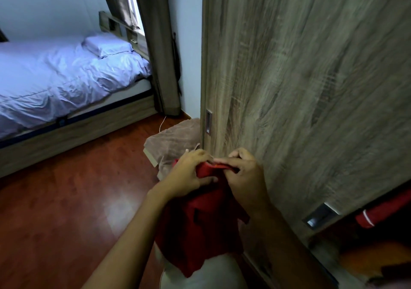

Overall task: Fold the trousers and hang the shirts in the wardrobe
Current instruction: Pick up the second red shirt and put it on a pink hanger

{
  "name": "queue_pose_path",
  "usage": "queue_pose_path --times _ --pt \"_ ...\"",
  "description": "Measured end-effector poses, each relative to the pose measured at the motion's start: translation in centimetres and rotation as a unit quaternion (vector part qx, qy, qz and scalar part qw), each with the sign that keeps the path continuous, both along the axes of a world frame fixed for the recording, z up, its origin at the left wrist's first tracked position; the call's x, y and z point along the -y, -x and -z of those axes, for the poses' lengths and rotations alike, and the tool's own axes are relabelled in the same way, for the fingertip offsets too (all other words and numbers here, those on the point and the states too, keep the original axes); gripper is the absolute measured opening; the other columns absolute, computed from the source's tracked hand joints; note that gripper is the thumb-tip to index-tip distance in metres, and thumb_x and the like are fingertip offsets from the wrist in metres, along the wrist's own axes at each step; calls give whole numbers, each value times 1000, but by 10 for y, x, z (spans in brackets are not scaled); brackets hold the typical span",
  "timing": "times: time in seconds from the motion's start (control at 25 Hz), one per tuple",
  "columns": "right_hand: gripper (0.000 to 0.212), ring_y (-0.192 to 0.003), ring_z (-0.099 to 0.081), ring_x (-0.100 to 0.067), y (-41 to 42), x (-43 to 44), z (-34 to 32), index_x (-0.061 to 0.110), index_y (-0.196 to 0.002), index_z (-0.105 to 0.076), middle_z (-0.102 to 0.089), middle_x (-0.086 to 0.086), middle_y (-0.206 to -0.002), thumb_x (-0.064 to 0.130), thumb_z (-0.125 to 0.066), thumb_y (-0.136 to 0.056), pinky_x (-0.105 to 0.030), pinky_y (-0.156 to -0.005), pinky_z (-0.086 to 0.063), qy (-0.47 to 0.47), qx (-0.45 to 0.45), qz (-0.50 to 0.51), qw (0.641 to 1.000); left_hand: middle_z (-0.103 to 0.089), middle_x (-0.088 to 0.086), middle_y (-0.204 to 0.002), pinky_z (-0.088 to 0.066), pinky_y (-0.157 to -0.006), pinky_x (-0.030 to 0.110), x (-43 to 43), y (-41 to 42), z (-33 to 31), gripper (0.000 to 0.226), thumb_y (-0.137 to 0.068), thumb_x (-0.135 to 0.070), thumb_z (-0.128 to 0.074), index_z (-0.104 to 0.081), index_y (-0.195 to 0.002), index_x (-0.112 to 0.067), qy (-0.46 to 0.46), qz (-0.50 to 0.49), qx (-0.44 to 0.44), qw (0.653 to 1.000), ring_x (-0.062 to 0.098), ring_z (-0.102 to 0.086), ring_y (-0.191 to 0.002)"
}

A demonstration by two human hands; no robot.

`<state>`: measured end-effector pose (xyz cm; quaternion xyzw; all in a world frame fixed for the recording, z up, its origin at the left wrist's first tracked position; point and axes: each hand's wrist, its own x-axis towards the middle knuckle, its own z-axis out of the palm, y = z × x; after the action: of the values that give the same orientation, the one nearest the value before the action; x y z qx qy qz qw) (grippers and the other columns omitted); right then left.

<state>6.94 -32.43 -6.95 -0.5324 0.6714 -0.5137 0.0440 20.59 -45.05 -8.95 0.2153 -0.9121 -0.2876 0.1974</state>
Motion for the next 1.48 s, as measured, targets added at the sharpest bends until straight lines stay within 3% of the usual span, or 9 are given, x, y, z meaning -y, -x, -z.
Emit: queue_pose_path --times 0.08,0.2,0.48,0.76,0.88,1.12,1.28,1.4,1.48 --pt "27 -81 -56 3 6 -11 -23 13 -96 -79 -53 11 -83 -6 -73 -77 -4 -72 -44 49 -15 33 998 -64 -7 -86 -49 -86 32 -7 0 -22 28 -77 -47 -78 -66 -83 -22 23 -9 -19 1000 3 -57 -80" --pt "32 -82 -58 -1 19 -24 -58 14 -92 -80 -57 6 -86 -11 -72 -73 -8 -75 -46 109 -19 104 988 -61 -8 -64 -45 -57 26 -12 -7 -49 35 -75 -56 -76 -60 -66 -27 55 -68 -52 995 10 -57 -59" --pt "33 -73 -58 -4 53 -67 -140 15 -85 -79 -60 -2 -84 -13 -67 -73 -11 -68 -42 236 -47 148 959 -52 -5 -60 -39 -60 25 -47 10 -123 9 -77 -22 -55 -55 -71 -15 10 -155 -236 959 4 -44 -58" --pt "29 -83 -62 -12 98 -159 -167 8 -86 -77 -61 -4 -88 -16 -65 -74 -19 -77 -49 303 -100 233 919 -56 -12 -57 -38 -51 12 -139 82 -205 30 -92 -4 -48 -65 -70 -15 -202 -95 -334 916 -5 -48 -49" --pt "29 -80 -62 -12 125 -207 -177 8 -83 -76 -61 -2 -86 -16 -65 -72 -18 -73 -48 305 -112 270 906 -48 -9 -39 -28 -37 17 -180 122 -231 35 -94 -9 -45 -57 -61 -16 -289 -64 -315 902 0 -37 -33" --pt "30 -76 -62 -6 188 -352 -197 18 -83 -74 -65 2 -84 -10 -67 -73 -14 -68 -46 269 -95 339 897 -49 -8 -39 -28 -37 18 -309 214 -271 37 -97 -13 -44 -59 -64 -16 -304 52 -298 903 1 -38 -34" --pt "21 -68 -59 -6 215 -435 -192 17 -84 -74 -65 5 -86 -2 -75 -76 -13 -61 -43 241 -67 353 902 -56 -4 -49 -35 -54 28 -389 268 -284 42 -93 -24 -49 -70 -57 -21 -352 83 -278 890 13 -47 -49" --pt "23 -80 -64 -10 240 -507 -180 19 -99 -73 -65 7 -100 8 -76 -80 -19 -62 -49 199 -30 383 901 -55 -10 -41 -37 -48 25 -460 307 -284 39 -97 -26 -47 -66 -64 -23 -331 104 -253 903 3 -47 -39" --pt "33 -103 -62 -13 261 -551 -170 19 -115 -69 -62 4 -116 20 -75 -83 -25 -80 -53 165 -22 440 883 -45 -9 -37 -26 -41 24 -503 330 -282 38 -96 -29 -47 -61 -61 -22 -355 121 -230 898 7 -38 -35"
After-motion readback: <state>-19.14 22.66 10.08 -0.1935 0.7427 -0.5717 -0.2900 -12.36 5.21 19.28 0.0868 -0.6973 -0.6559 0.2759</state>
